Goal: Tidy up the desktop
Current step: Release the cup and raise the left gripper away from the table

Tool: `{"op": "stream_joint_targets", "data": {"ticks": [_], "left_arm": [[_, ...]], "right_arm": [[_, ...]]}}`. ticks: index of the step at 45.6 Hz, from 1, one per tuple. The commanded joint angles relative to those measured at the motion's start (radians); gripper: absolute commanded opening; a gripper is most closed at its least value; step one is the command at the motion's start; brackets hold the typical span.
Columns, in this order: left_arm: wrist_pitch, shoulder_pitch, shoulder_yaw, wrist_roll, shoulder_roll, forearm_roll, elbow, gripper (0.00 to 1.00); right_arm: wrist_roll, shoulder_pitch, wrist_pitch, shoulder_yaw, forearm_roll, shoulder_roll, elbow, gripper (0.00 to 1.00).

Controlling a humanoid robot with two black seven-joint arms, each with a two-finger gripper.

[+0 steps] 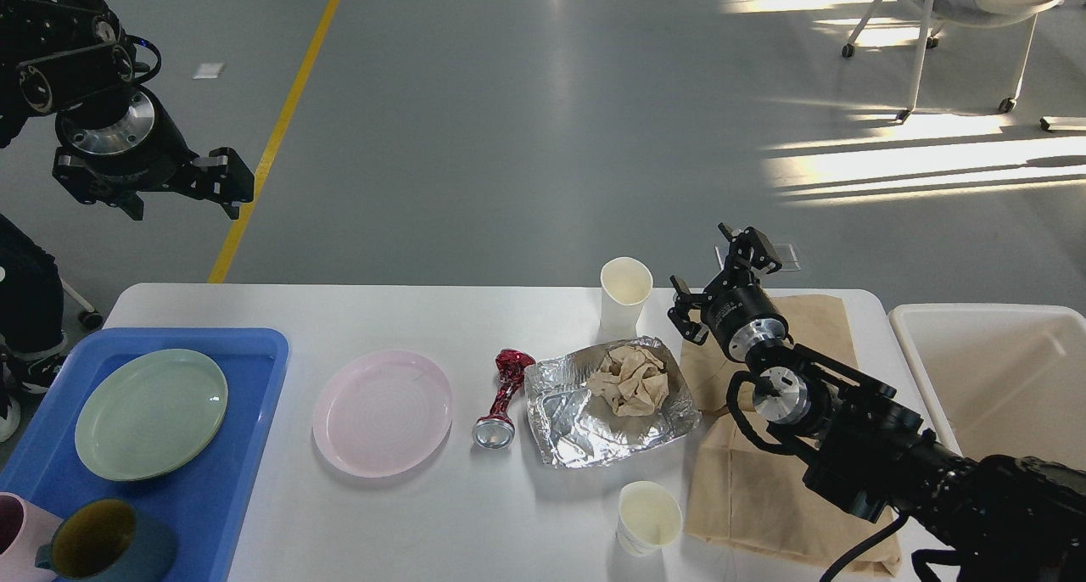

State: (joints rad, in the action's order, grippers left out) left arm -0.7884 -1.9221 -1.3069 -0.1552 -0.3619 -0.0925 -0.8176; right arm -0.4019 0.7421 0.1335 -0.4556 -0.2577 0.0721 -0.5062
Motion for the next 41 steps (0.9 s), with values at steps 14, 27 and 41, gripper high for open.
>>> {"op": "stream_joint_targets", "data": {"ticks": [14, 27, 41], "left_arm": [[0.000, 0.000, -0.008, 0.000, 0.001, 0.000, 0.000, 0.96], [0.000, 0.002, -0.015, 0.000, 0.003, 0.000, 0.000, 0.96], [-0.005, 0.003, -0.003, 0.003, 0.006, 0.000, -0.002, 0.96]], "right_arm": [[0.000, 0.000, 0.000, 0.000, 0.000, 0.000, 0.000, 1.00], [0.000, 0.000, 0.000, 0.000, 0.000, 0.000, -0.002, 1.00], [0.000, -0.001, 0.000, 0.000, 0.000, 0.000, -0.002, 1.00]]}}
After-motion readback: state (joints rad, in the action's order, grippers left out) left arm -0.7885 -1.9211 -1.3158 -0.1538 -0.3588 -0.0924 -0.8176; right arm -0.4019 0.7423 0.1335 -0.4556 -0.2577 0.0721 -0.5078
